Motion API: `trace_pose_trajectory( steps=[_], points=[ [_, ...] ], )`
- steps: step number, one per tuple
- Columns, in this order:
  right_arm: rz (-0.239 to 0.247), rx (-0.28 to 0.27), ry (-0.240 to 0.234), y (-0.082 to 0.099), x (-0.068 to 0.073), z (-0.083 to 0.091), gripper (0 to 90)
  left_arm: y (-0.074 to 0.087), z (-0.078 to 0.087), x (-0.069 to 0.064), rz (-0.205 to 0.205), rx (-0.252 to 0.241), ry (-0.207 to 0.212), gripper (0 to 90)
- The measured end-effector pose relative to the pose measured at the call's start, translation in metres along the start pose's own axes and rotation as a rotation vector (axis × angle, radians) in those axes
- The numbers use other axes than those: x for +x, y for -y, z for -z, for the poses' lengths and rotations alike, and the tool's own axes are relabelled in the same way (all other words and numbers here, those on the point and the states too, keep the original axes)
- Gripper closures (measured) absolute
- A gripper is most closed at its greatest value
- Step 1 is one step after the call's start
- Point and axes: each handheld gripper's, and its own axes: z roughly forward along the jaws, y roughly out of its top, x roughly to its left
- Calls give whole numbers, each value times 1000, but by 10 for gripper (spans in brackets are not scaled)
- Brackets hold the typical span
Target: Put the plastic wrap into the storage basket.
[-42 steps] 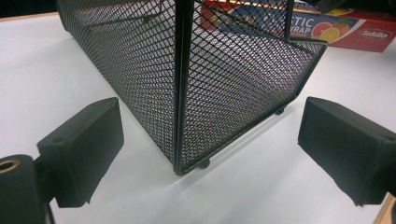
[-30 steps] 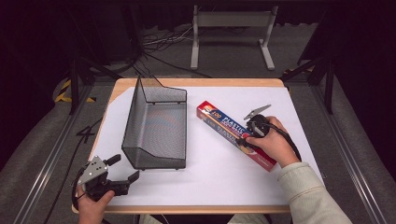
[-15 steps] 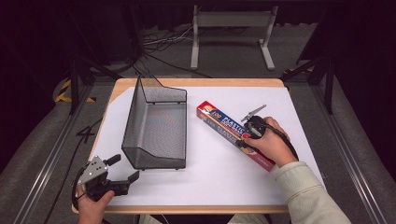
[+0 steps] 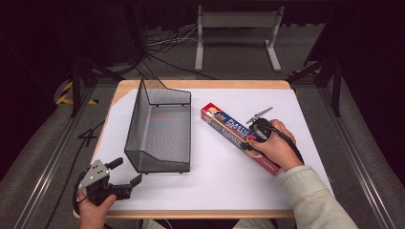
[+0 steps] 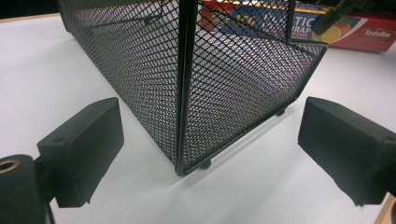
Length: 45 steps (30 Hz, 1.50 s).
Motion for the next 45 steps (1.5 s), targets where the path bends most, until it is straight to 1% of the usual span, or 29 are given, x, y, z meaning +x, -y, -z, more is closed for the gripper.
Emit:
trace_pose_trajectory(
  steps=[2,5,6,8,10,12,14,20,26,28,31,35,37,44,45],
  points=[
    [-9,-5,3,-2,1,4,415,0,0,0,-1,0,-1,75],
    [-6,-3,8,-4,2,7,416,0,0,0,3,1,0,75],
    [2,-2,16,-4,2,9,417,0,1,0,4,-2,0,75],
    [-1,-13,27,-5,3,13,418,0,1,0,4,-5,-1,75],
    [-15,-24,19,-6,3,17,418,0,1,0,8,-6,-1,75],
    [-19,-37,16,-7,3,22,417,0,1,0,8,-6,0,75],
    [-35,-44,14,-9,5,27,417,0,0,0,8,-2,-2,76],
    [-52,-76,14,-14,8,45,417,0,1,0,3,-1,-2,76],
    [-62,-97,22,-21,12,63,416,0,1,0,8,-5,-3,76],
    [-58,-103,26,-23,13,68,415,0,1,0,10,-8,-3,76],
    [-63,-121,19,-26,16,77,415,0,1,0,10,-7,-3,76],
    [-65,-121,21,-31,22,85,415,0,1,-1,3,-1,-1,76],
    [-68,-120,16,-34,25,88,415,0,1,-1,9,-2,-3,76],
    [-82,-125,-8,-50,41,91,414,0,2,-1,5,-2,-7,77],
    [-82,-125,-8,-50,41,91,414,0,2,-1,5,-2,-7,77]
  ],
)
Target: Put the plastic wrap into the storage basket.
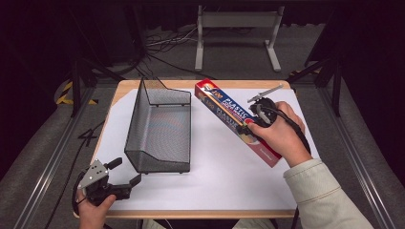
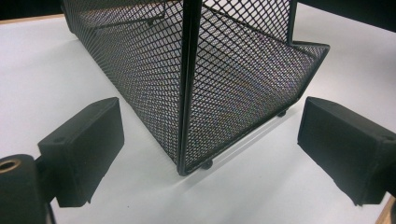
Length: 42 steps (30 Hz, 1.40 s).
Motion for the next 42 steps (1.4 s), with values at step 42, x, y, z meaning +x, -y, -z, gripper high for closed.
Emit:
trace_pose_trajectory(
  steps=[42],
  points=[
    [-18,35,-38,-82,84,-49,411,0,1,0,-1,-15,10,77]
  ],
)
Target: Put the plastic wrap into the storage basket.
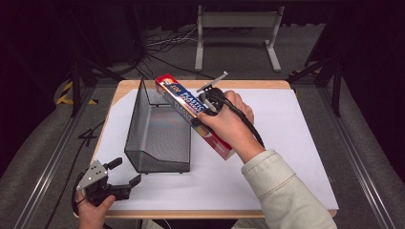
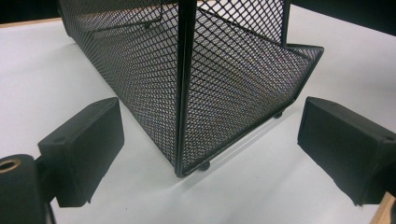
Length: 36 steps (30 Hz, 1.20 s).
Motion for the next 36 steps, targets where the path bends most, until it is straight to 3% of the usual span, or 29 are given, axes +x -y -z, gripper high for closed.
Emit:
trace_pose_trajectory(
  steps=[10,21,36],
  points=[
    [-40,5,5,-10,12,-15,410,0,-1,0,0,-4,2,78],
    [-124,16,25,-13,31,-38,410,-1,-2,0,-6,-1,6,77],
    [-126,53,61,-17,47,-61,409,-1,-1,0,-9,-2,7,78]
  ],
)
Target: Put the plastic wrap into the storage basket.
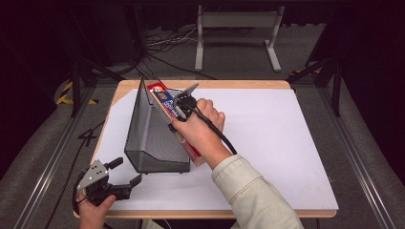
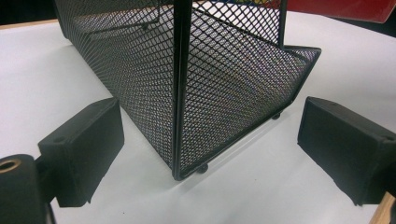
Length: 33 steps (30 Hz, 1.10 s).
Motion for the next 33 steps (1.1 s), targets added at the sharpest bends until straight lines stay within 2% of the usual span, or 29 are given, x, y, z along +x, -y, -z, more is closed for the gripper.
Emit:
trace_pose_trajectory(
  steps=[4,17,33],
  points=[
    [-5,20,22,-1,4,-5,409,0,0,0,0,0,2,78],
    [-11,78,53,-4,11,-23,407,0,2,0,5,-6,2,79],
    [-18,129,64,-10,20,-37,405,0,3,1,2,-6,2,79]
  ],
)
